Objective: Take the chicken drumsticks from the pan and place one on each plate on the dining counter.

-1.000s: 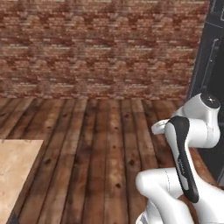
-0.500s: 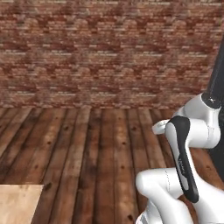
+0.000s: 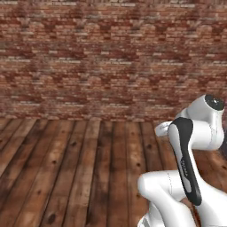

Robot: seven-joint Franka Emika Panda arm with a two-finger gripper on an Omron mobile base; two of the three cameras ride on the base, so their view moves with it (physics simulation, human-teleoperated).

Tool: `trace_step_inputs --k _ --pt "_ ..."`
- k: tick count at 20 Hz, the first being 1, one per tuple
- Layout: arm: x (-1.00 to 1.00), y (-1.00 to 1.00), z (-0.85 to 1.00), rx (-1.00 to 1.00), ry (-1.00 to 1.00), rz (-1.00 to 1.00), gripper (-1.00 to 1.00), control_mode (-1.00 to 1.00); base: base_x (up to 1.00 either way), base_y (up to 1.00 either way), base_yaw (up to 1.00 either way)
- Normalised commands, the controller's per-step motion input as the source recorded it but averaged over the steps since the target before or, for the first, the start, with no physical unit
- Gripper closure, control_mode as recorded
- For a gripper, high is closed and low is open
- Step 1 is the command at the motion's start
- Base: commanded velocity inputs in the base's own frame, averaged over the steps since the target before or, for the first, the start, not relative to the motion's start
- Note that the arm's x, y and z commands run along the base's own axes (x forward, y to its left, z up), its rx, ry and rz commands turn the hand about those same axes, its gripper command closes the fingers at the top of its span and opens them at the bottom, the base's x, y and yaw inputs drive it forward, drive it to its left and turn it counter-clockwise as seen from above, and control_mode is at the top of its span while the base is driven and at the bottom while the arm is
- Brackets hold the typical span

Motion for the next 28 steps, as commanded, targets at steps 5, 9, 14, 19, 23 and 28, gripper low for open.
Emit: trace_step_inputs --k 5,9,14,19,23,28 --pt "0.00 0.00 0.00 0.00 0.00 0.00 1.00 1.00 1.00 0.15 0.28" --pt "0.00 0.00 0.00 0.00 0.00 0.00 1.00 1.00 0.89 0.05 0.47" --pt "0.00 0.00 0.00 0.00 0.00 0.00 1.00 1.00 0.73 -0.01 0.72" --pt "0.00 0.00 0.00 0.00 0.00 0.00 1.00 1.00 0.66 -0.05 0.83" --pt "0.00 0.00 0.00 0.00 0.00 0.00 1.00 1.00 0.62 -0.07 0.88" --pt "0.00 0.00 0.00 0.00 0.00 0.00 1.00 1.00 0.70 -0.02 0.78"
